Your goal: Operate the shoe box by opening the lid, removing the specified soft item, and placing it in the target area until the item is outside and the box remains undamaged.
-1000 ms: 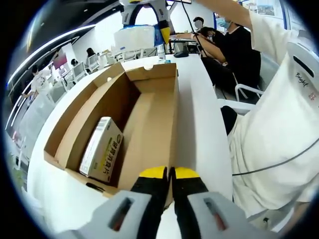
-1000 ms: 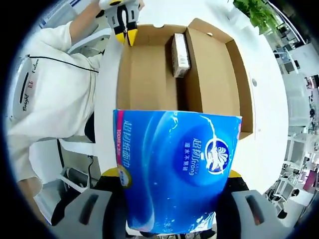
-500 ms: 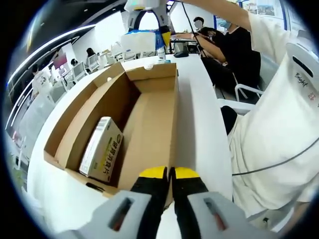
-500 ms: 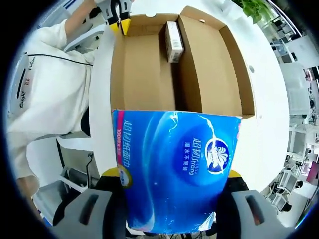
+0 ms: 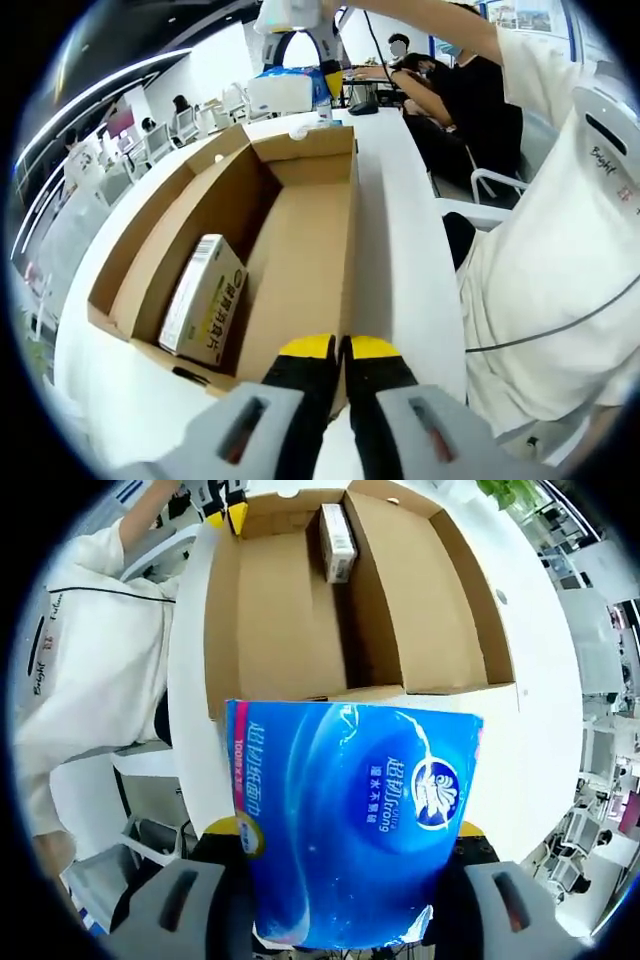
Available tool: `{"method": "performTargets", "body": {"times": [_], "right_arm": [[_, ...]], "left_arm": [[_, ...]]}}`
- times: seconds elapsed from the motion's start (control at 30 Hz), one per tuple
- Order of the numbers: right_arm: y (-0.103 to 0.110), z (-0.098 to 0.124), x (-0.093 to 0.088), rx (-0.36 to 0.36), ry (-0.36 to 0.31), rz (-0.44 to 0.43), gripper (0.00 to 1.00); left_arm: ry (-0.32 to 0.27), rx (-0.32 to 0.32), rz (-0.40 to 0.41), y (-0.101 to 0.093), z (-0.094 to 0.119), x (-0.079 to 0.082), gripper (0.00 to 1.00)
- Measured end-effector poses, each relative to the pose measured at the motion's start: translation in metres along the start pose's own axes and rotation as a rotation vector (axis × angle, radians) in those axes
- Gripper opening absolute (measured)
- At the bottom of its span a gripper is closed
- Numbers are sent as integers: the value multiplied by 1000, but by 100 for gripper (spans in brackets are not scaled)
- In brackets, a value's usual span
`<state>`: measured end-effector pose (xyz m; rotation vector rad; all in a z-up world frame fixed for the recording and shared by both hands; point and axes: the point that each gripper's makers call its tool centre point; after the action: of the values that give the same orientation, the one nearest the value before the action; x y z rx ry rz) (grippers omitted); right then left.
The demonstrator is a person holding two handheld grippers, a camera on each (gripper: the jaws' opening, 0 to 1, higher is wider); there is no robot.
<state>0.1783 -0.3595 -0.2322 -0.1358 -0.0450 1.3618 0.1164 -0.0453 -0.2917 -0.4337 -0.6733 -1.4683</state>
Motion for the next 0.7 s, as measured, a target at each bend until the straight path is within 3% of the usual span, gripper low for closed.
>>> {"method": "performTargets", "body": {"times": [0.1,0.2,0.7], "right_arm": [[0,-5,-5,-4,32,15,70],[2,-6,-5,8,6,0,70],[-1,-16,-22,5,30,9,70]], "left_arm": [[2,-1,0,1,0,0,3],[1,-1,0,0,0,0,3],[0,0,0,3,0,-1,3]]}}
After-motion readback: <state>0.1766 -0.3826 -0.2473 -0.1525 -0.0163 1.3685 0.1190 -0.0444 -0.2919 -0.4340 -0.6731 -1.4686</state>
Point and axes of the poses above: the point that each gripper's makers call its tool centre point, and the gripper's own axes: z roughly backward along the fingers, y roughly to its left, x roughly out of its top, and after that the axes turned 2 degrees about x, right-handed
